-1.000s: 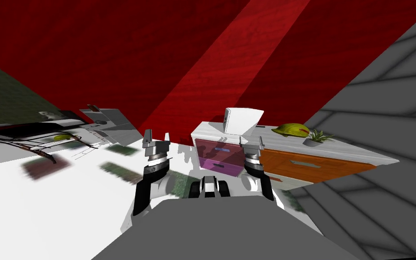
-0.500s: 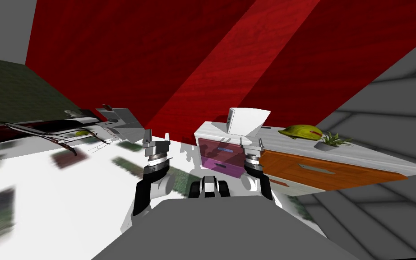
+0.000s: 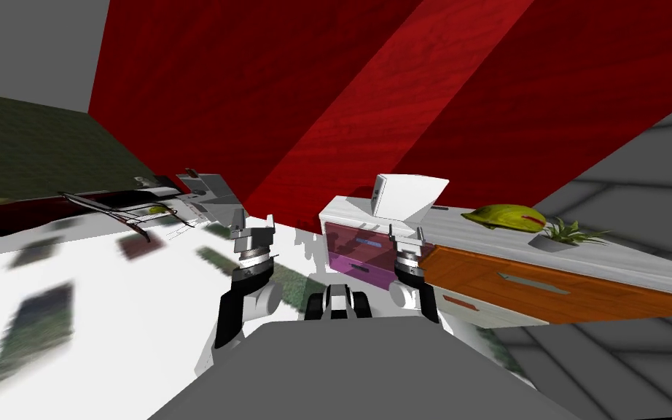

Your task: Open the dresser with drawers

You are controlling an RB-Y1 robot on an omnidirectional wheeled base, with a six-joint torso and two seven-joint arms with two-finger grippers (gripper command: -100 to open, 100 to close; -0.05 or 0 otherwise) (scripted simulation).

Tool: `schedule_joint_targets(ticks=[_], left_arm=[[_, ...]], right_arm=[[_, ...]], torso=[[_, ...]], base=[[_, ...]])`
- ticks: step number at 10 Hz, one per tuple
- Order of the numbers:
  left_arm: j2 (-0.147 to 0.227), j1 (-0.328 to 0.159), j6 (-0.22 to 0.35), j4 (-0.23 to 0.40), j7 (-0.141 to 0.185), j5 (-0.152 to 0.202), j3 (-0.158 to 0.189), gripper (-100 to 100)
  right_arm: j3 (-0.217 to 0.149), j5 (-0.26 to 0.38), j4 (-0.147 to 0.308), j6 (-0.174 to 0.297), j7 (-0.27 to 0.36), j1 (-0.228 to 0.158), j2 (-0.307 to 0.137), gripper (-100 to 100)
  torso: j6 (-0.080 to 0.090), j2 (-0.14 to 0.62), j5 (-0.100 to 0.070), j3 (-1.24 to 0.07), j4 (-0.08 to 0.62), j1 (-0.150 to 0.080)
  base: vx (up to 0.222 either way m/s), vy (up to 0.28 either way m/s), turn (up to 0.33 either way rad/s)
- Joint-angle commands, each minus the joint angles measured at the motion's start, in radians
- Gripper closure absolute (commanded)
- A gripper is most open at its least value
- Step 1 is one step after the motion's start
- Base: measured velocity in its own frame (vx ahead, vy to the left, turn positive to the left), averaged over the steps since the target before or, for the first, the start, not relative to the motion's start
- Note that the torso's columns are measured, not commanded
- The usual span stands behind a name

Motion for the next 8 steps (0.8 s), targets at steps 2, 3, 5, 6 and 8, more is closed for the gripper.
schedule_joint_targets(ticks=[2, 3, 5, 6, 8], left_arm=[[0.000, 0.000, 0.000, 0.000, 0.000, 0.000, 0.000, 0], [0.000, 0.000, 0.000, 0.000, 0.000, 0.000, 0.000, 0], [0.000, 0.000, 0.000, 0.000, 0.000, 0.000, 0.000, 0], [0.000, 0.000, 0.000, 0.000, 0.000, 0.000, 0.000, 0], [0.000, 0.000, 0.000, 0.000, 0.000, 0.000, 0.000, 0]], right_arm=[[0.000, -0.039, 0.038, -0.012, -0.100, -0.009, 0.001, -100], [0.000, -0.039, 0.038, -0.012, -0.108, -0.009, 0.001, -100], [-0.002, -0.073, 0.069, -0.021, -0.176, -0.014, 0.000, -100], [-0.003, -0.108, 0.101, -0.030, -0.204, -0.019, -0.001, -100], [-0.003, -0.108, 0.101, -0.030, -0.250, -0.019, -0.001, -100]], torso=[[-0.001, 0.000, 0.000, 0.000, 0.000, -0.001], [0.000, 0.000, 0.000, 0.000, 0.000, 0.000], [-0.001, 0.000, 0.000, 0.000, 0.000, 0.000], [0.000, 0.000, 0.000, 0.000, 0.000, 0.000], [0.000, 0.000, 0.000, 0.000, 0.000, 0.000]], base=[[-0.012, 0.021, 0.124], [-0.005, 0.012, 0.001], [-0.010, 0.025, 0.145], [-0.012, 0.040, 0.173], [-0.008, 0.023, 0.027]])
